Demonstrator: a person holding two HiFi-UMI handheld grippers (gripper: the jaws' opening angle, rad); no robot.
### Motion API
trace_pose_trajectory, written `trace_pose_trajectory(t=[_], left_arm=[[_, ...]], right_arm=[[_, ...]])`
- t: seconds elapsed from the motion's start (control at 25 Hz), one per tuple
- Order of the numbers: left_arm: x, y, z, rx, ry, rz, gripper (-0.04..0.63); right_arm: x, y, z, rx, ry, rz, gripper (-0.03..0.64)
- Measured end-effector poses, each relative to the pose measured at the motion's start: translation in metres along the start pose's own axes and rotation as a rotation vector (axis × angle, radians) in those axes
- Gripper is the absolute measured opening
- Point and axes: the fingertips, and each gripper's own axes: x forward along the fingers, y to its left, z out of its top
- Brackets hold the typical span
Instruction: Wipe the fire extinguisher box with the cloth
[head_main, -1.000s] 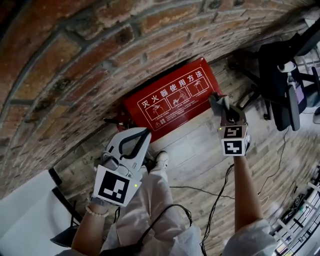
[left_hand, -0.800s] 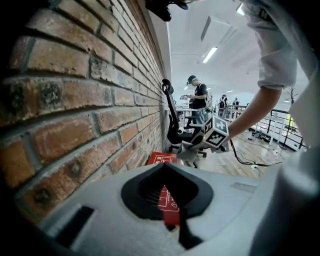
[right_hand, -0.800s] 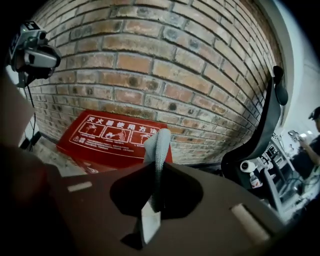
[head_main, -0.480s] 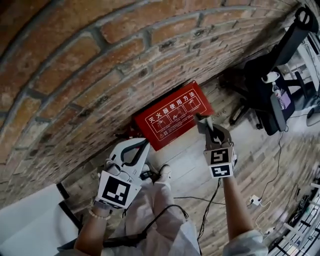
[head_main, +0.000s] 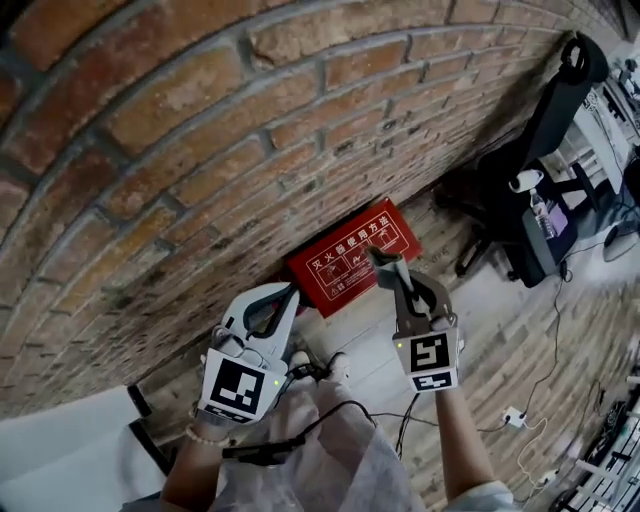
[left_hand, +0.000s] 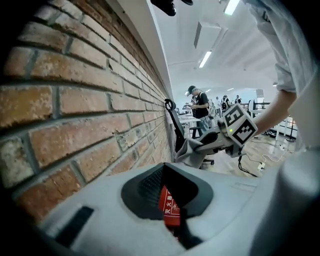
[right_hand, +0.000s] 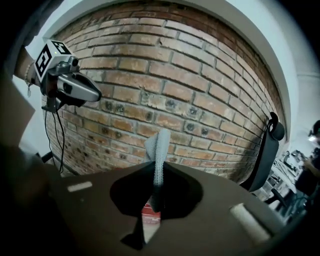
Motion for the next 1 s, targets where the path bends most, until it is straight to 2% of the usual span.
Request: trace_pose_trajectory(t=[0.32,0.64,1.0], left_arm=[[-0.031,0.009,0.052,0.091,-0.073,-0.012,-0.003],[-0.056,0.006,0.075,0.094,-0.114,-0.009,-0.003],[-0.069,0.0,0.088,0.084,-0.148,-0.007,-0.003]], right_arm=[[-0.054,0.01,0.067,0.02,-0.099,-0.028,0.018],[-0.09,0.012,0.11,0.046,-0.189,-0.055,0.018],[-0.11,0.024,0.121,0.05,-0.215,-0.047,0.018]])
